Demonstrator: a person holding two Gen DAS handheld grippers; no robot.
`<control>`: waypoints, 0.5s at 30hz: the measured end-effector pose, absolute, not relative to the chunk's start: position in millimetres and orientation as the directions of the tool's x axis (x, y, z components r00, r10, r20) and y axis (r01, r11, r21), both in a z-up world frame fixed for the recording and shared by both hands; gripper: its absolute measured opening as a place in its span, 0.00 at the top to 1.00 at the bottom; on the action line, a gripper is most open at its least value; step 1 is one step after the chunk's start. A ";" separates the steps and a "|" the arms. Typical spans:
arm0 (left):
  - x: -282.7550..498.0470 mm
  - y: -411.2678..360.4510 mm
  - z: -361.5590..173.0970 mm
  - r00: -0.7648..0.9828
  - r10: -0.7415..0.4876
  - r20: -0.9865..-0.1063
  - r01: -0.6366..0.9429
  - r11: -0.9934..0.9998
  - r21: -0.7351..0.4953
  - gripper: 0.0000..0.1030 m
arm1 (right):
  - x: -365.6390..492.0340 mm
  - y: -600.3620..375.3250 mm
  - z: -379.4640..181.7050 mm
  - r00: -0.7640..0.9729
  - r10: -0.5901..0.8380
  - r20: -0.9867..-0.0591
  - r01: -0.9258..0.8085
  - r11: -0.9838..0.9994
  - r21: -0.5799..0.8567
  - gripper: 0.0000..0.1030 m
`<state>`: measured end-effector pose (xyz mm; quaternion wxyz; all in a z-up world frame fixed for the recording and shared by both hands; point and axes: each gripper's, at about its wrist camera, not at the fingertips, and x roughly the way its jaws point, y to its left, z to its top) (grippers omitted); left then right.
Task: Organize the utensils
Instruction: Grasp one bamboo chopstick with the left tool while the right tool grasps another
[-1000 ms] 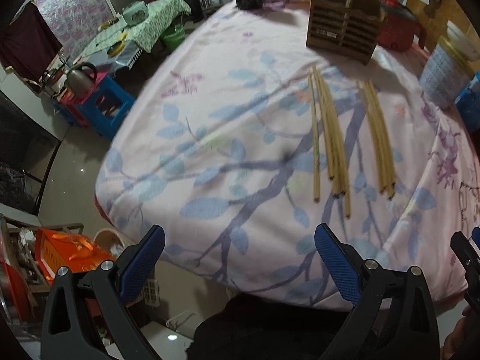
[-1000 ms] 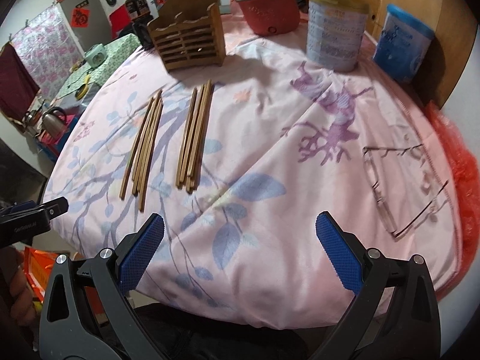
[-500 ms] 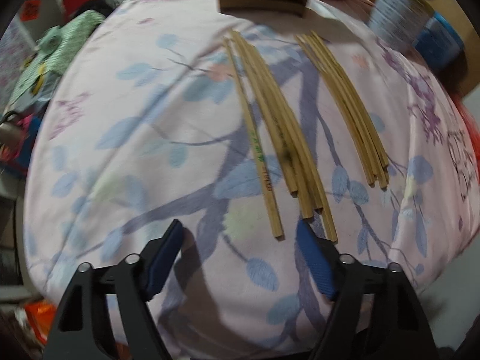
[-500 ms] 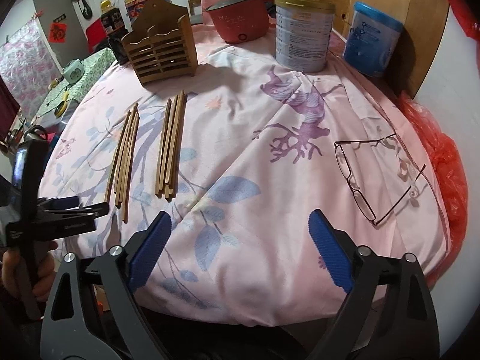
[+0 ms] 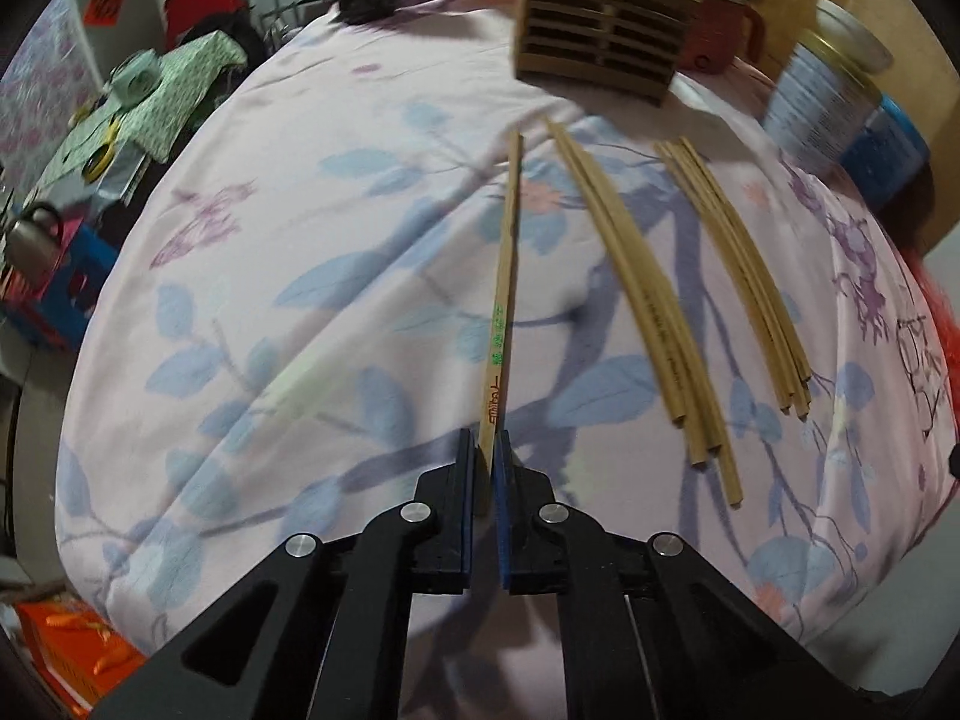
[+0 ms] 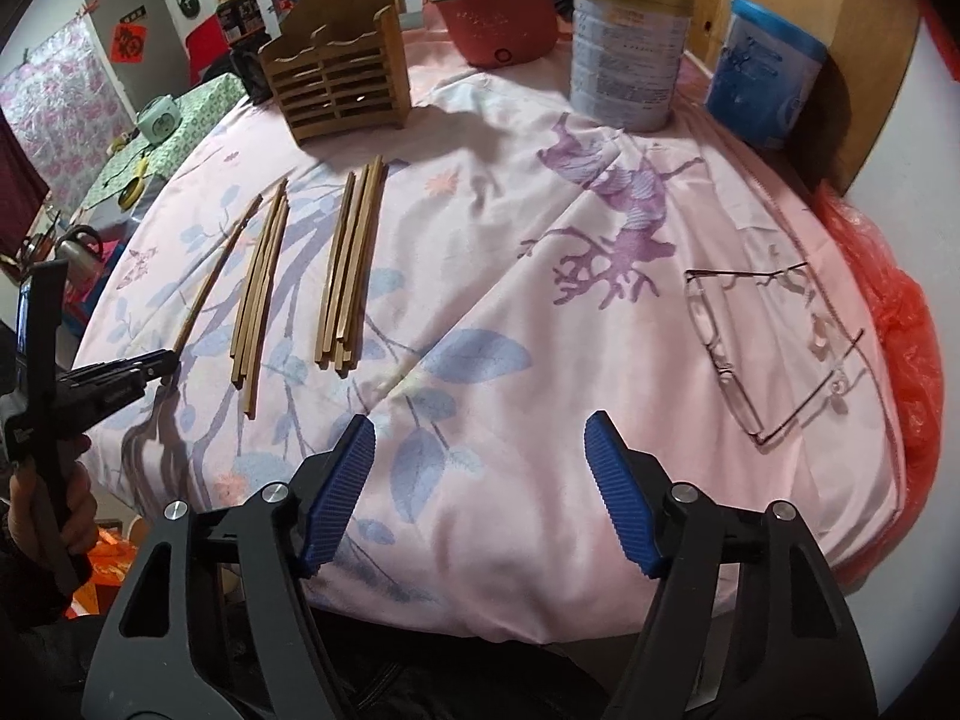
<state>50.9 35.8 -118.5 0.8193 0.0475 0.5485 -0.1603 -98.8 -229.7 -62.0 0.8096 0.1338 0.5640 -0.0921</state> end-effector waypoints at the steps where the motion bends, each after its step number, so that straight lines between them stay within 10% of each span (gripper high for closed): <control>1: 50.0 37.2 -118.5 0.344 -0.222 -0.912 0.303 0.946 -0.116 0.92 | -97.3 -228.3 -63.6 0.347 0.010 -0.938 0.292 0.949 0.118 0.31; 15: 30.2 29.4 -103.9 0.392 -0.239 -0.889 0.305 0.945 -0.120 0.95 | -69.3 -195.3 -89.1 0.364 0.097 -0.926 0.147 0.976 0.160 0.40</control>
